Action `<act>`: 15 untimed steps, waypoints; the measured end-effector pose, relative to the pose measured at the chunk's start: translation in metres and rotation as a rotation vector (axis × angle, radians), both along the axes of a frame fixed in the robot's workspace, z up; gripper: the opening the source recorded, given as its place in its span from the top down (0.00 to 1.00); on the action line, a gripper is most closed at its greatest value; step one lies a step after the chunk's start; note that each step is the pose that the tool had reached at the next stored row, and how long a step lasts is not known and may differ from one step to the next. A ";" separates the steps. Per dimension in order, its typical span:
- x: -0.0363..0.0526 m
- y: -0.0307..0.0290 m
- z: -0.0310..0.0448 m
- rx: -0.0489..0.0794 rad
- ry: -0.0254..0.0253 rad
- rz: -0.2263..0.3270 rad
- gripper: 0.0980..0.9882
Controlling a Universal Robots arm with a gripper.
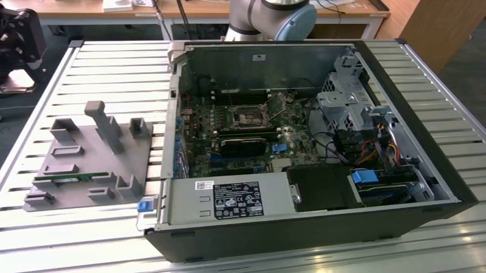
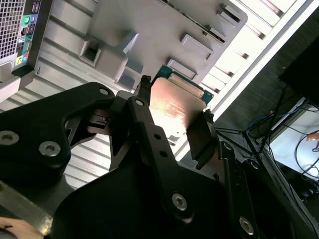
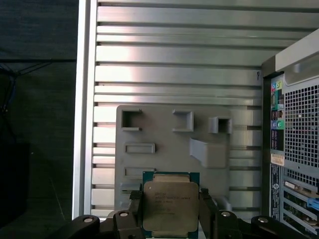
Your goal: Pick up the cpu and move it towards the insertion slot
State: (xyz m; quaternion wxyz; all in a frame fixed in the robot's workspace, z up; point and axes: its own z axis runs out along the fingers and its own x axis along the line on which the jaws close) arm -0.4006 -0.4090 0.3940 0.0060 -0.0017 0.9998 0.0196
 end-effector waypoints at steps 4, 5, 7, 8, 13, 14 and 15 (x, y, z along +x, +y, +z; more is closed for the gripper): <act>0.0033 0.0000 0.0000 0.000 0.0000 0.000 0.51; 0.0040 0.0000 0.0000 0.000 0.0001 0.000 0.51; 0.0055 0.0001 0.0000 0.000 -0.0001 0.000 0.51; 0.0061 0.0001 0.0000 0.000 0.0000 0.000 0.51; 0.0091 0.0002 0.0000 0.000 0.0000 0.000 0.51; 0.0097 0.0002 0.0000 0.000 0.0000 0.000 0.51; 0.0103 0.0002 0.0000 0.000 0.0000 0.000 0.51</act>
